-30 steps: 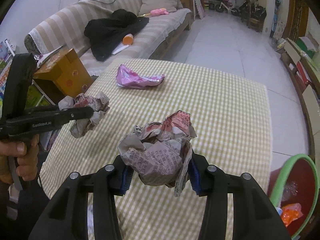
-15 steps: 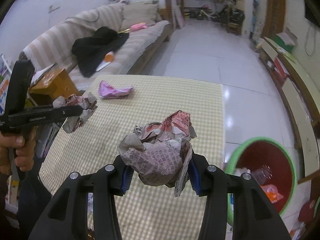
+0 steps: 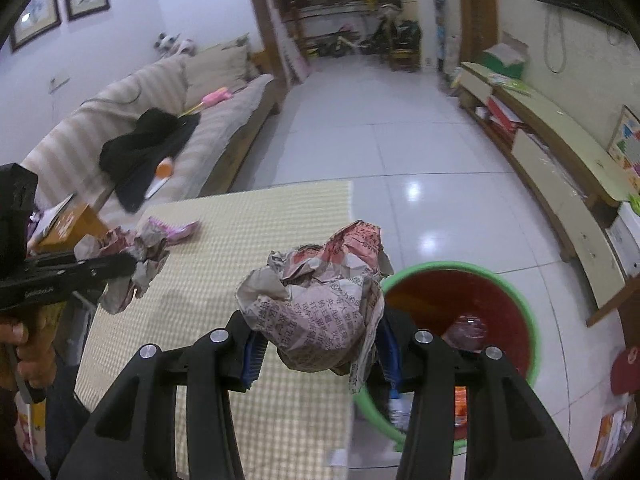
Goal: Collect trash
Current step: 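Carry both wrappers over the green bin and open both tools to drop them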
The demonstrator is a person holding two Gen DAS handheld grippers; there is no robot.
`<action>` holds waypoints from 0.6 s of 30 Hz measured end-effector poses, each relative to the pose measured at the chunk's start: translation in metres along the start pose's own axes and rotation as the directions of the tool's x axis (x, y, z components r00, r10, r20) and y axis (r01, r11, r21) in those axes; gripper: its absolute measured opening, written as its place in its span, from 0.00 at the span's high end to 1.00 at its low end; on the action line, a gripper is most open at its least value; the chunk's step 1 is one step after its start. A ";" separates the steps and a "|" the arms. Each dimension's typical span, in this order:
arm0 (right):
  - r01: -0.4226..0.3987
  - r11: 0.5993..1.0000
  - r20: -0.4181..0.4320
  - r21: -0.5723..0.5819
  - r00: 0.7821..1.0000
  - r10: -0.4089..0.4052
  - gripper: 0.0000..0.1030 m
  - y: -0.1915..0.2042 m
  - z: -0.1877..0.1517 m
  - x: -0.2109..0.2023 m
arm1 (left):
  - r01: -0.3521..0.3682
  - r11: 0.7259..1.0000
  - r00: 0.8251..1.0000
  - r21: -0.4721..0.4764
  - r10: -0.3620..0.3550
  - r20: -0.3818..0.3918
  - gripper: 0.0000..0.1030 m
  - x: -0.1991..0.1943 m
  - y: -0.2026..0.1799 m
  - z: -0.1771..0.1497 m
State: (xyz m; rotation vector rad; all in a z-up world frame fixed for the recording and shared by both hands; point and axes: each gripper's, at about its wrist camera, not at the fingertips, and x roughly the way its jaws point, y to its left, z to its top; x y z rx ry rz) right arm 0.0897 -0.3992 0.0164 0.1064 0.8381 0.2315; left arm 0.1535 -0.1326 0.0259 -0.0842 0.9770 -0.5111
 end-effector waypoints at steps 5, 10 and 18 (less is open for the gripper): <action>0.031 0.999 0.007 0.036 0.999 -0.031 0.56 -0.030 0.000 -0.009 | 0.044 0.998 0.999 0.037 -0.044 -0.013 0.68 0.018 -0.034 0.010; 0.054 0.996 0.005 0.065 0.998 -0.055 0.56 -0.053 -0.002 -0.018 | 0.081 0.994 0.996 0.070 -0.079 -0.031 0.68 0.038 -0.064 0.018; 0.072 0.991 -0.007 0.114 0.997 -0.071 0.56 -0.097 -0.011 -0.023 | 0.168 0.981 0.984 0.093 -0.161 -0.079 0.68 0.075 -0.112 0.026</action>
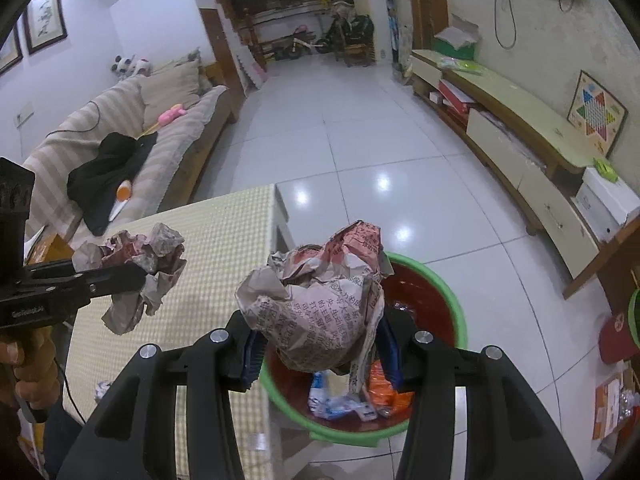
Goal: Collect trash
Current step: 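Carry both wrappers over the green bin and open both tools to drop them, then move the right tool to the white paper ball and grasp it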
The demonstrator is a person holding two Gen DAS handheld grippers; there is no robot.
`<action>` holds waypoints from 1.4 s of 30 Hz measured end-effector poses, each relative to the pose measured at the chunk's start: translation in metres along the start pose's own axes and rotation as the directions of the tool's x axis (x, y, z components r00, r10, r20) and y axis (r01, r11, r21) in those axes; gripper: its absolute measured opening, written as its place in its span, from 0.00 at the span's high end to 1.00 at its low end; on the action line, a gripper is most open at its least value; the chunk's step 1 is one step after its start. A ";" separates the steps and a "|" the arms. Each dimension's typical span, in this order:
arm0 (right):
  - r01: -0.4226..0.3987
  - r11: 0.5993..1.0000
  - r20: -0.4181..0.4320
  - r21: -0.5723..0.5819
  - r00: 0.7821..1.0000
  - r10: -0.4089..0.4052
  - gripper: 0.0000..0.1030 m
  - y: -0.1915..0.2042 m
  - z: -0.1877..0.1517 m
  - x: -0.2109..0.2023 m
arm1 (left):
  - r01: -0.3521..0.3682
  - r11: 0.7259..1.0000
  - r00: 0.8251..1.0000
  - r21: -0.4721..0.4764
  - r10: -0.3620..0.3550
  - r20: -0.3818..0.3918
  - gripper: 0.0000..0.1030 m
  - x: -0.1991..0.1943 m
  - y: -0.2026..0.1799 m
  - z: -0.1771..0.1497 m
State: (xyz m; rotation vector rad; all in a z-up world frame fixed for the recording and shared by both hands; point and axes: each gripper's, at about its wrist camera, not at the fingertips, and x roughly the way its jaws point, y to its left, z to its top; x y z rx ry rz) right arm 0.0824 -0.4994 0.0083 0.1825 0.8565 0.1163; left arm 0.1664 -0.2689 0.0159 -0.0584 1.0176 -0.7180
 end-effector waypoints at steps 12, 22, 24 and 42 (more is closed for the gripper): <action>0.073 0.996 -0.083 0.050 0.994 -0.068 0.56 -0.038 -0.016 0.018 | 0.031 0.999 0.996 0.009 -0.030 -0.086 0.67 0.065 -0.033 0.012; 0.089 0.995 -0.094 0.043 0.992 -0.085 0.36 -0.035 -0.015 0.024 | 0.033 0.998 0.995 -0.044 -0.037 -0.091 0.42 0.076 -0.027 0.025; 0.089 0.995 -0.097 0.038 0.992 -0.085 0.33 -0.033 -0.016 0.025 | 0.041 0.997 0.996 -0.067 -0.046 -0.075 0.25 0.071 -0.021 0.026; 0.039 0.999 -0.052 0.015 0.998 -0.038 0.15 -0.001 -0.007 0.024 | -0.062 0.994 0.997 -0.092 0.067 0.047 0.06 -0.025 0.027 -0.002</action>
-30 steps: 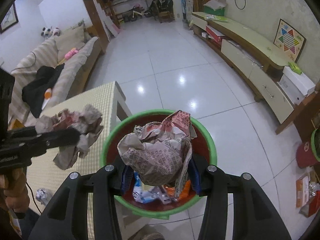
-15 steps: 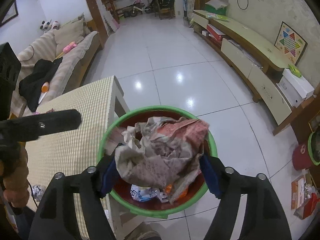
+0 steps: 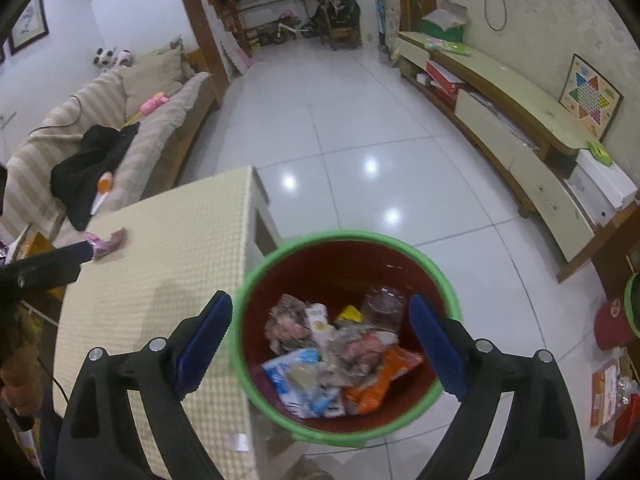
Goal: Collect trash
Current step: 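Move the right tool to the white paper ball and grasp it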
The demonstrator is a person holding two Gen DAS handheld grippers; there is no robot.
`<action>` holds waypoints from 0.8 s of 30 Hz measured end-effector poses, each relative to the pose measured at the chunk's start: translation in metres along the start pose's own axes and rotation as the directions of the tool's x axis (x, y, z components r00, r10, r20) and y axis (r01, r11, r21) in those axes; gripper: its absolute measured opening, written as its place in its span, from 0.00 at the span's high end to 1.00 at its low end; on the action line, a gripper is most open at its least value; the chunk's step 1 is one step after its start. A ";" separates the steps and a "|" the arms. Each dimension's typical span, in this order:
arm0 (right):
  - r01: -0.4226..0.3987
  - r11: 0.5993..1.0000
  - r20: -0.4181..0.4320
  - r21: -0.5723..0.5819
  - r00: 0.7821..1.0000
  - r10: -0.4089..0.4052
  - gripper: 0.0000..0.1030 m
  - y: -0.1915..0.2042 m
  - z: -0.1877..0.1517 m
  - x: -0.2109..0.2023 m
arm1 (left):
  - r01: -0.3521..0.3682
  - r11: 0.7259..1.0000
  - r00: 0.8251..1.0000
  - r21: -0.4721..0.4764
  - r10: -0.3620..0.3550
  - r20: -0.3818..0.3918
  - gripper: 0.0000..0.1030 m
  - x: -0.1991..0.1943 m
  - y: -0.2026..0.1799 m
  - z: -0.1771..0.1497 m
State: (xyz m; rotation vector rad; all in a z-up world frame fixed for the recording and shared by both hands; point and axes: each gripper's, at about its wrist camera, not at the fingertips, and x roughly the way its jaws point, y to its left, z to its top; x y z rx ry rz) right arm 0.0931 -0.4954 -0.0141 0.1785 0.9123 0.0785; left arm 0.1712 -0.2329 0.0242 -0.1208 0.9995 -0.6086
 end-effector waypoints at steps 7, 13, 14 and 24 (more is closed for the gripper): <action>-0.094 0.990 0.001 -0.106 0.995 0.095 0.14 0.071 0.000 0.004 | -0.137 0.990 0.989 -0.043 0.139 0.046 0.06 -0.065 0.064 -0.027; -0.207 0.954 -0.052 -0.218 0.978 0.201 0.14 0.148 -0.026 0.012 | -0.216 0.972 0.974 -0.091 0.221 0.049 0.05 -0.111 0.122 -0.052; -0.229 0.945 -0.072 -0.234 0.973 0.218 0.14 0.160 -0.034 0.016 | -0.224 0.970 0.972 -0.098 0.229 0.049 0.06 -0.115 0.128 -0.055; -0.371 0.787 -0.290 -0.493 0.923 0.253 0.14 0.283 -0.127 0.046 | -0.278 0.946 0.956 -0.168 0.289 0.049 0.05 -0.144 0.186 -0.101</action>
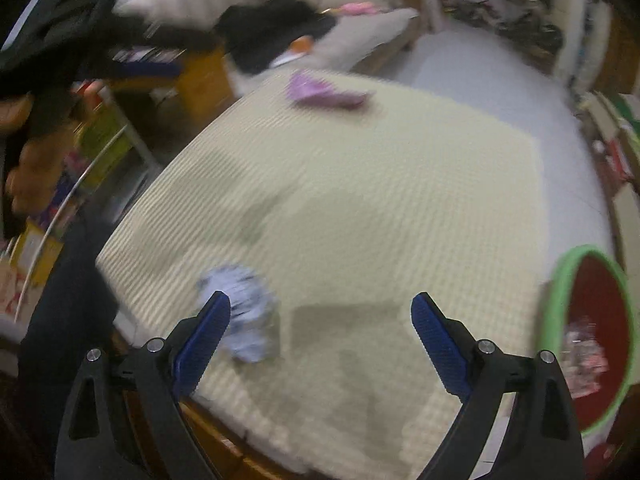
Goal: Collect trash
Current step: 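Move the right tool to the white paper ball and grasp it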
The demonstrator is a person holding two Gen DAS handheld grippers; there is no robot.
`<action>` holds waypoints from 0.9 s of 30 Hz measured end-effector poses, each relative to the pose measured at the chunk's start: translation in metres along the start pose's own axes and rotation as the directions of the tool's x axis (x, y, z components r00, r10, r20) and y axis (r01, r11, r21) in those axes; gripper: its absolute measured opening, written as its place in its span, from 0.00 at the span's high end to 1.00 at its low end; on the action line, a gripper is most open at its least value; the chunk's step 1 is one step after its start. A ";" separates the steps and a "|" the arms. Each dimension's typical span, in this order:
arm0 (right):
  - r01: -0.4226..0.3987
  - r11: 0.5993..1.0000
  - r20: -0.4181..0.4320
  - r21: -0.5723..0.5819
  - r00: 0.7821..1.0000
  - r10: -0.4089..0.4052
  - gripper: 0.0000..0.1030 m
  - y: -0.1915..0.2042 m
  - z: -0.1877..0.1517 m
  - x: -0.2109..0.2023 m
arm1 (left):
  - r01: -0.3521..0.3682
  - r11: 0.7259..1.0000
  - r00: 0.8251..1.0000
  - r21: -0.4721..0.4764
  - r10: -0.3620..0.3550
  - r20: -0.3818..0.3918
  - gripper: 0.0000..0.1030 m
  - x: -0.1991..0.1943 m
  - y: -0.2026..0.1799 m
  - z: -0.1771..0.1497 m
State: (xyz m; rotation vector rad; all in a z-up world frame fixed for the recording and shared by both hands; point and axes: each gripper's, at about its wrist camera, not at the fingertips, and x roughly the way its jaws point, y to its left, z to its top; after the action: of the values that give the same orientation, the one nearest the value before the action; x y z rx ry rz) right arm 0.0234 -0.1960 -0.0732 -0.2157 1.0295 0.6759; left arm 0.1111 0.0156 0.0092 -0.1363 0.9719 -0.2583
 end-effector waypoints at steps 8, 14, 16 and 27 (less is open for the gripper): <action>-0.056 0.991 -0.037 -0.121 0.998 0.052 0.14 0.059 -0.008 0.038 | -0.046 0.995 0.999 -0.091 0.048 0.021 0.05 -0.014 0.051 -0.020; 0.002 0.994 -0.089 -0.112 0.996 -0.012 0.18 0.056 -0.002 0.074 | -0.055 0.991 0.998 -0.121 0.057 0.009 0.05 -0.009 0.070 -0.032; -0.008 0.994 -0.106 -0.111 0.994 -0.004 0.40 0.050 -0.002 0.079 | -0.057 0.991 0.998 -0.122 0.058 0.004 0.05 -0.005 0.072 -0.032; 0.020 0.999 -0.089 -0.041 0.996 -0.024 0.55 0.023 0.003 0.069 | -0.056 0.990 0.998 -0.126 0.051 -0.037 0.05 0.036 0.076 -0.016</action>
State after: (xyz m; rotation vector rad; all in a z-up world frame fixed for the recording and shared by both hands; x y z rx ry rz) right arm 0.0345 -0.1483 -0.1269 -0.2942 1.0978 0.6725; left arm 0.1285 0.0785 -0.0454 -0.2227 1.0246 -0.1497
